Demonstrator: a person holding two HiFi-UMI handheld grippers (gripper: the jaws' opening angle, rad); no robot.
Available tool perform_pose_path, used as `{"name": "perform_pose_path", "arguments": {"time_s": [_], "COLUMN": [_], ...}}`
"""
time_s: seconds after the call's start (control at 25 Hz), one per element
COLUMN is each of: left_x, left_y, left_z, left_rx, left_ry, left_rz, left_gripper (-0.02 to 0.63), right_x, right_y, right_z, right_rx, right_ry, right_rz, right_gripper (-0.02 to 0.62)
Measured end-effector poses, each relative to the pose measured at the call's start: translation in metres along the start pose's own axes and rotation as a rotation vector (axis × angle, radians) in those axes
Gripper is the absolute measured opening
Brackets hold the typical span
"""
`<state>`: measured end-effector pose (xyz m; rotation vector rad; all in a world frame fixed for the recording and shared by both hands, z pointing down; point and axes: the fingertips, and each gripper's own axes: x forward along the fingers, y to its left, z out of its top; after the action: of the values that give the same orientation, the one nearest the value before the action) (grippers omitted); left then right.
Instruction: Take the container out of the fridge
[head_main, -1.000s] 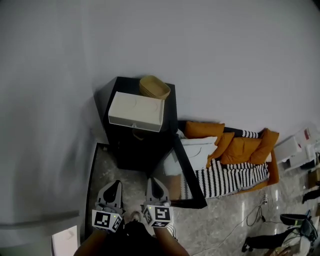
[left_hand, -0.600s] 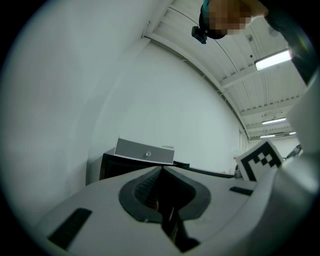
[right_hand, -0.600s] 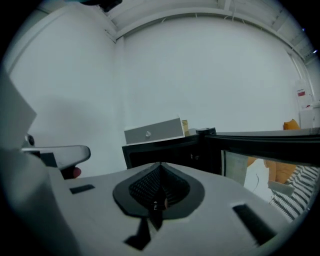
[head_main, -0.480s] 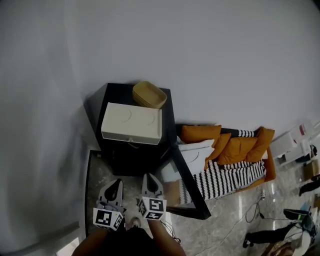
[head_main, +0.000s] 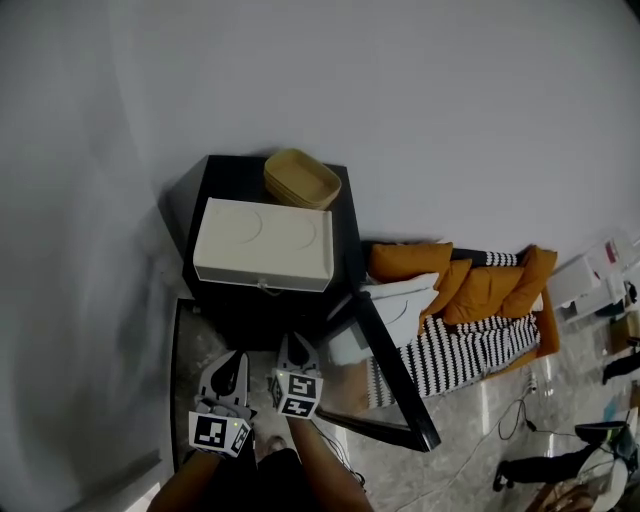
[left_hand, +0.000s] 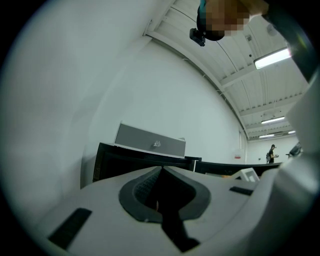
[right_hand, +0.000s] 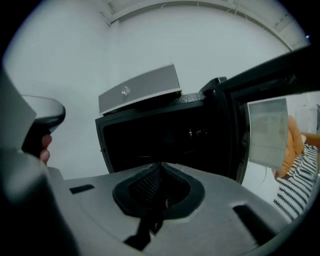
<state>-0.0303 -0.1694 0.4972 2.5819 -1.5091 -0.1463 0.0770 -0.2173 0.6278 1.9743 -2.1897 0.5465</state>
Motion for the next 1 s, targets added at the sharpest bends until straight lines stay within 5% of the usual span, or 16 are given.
{"name": "perform_pose_path", "arguments": {"time_s": [0.6,1.0], "left_x": [0.042,0.062], "left_y": [0.034,0.050], "left_z": [-0.060,-0.098], "left_rx": [-0.012,-0.012], "left_ry": [-0.042,-0.049], "left_rz": [-0.032,-0.074], "left_gripper": [0.005,0.005], "right_x": [0.094,0.153], "right_y": [-0.011,-0.019], "right_z": [-0.058,-0.103], "right_rx": [0.004,-0.122], "right_ry": [-0.012,0.037], "right_rz": [0.016,0.042], "right_gripper": [0.025,0.074]}}
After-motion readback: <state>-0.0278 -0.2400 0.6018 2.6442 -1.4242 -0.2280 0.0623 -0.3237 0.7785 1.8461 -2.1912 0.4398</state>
